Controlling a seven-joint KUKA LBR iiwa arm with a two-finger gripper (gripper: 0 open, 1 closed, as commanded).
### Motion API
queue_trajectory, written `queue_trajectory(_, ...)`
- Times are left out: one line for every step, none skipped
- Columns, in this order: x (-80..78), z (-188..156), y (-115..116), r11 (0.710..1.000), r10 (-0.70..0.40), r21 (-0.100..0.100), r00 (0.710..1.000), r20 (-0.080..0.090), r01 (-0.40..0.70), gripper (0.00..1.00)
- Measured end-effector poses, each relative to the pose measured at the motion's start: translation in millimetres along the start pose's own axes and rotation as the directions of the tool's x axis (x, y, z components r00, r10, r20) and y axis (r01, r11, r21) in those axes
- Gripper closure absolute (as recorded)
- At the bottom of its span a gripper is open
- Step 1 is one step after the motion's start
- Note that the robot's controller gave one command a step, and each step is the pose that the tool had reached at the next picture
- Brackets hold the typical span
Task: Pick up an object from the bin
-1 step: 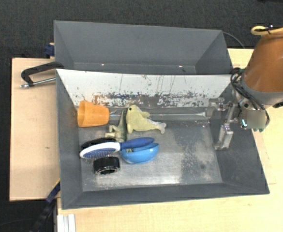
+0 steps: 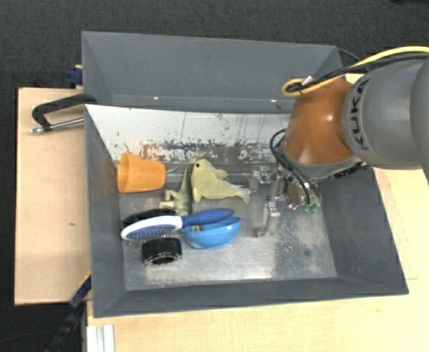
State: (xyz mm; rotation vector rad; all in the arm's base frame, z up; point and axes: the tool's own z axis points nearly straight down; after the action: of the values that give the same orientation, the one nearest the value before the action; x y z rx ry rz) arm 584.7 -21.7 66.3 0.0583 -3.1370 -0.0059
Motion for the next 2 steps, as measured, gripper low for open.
queue_trajectory(-7.5,-37,63,1.000,-0.002,-0.001,1.000,0.013,0.002,0.00)
queue_trajectory(-18.6,-35,58,0.989,0.149,0.002,0.989,0.010,-0.149,0.00)
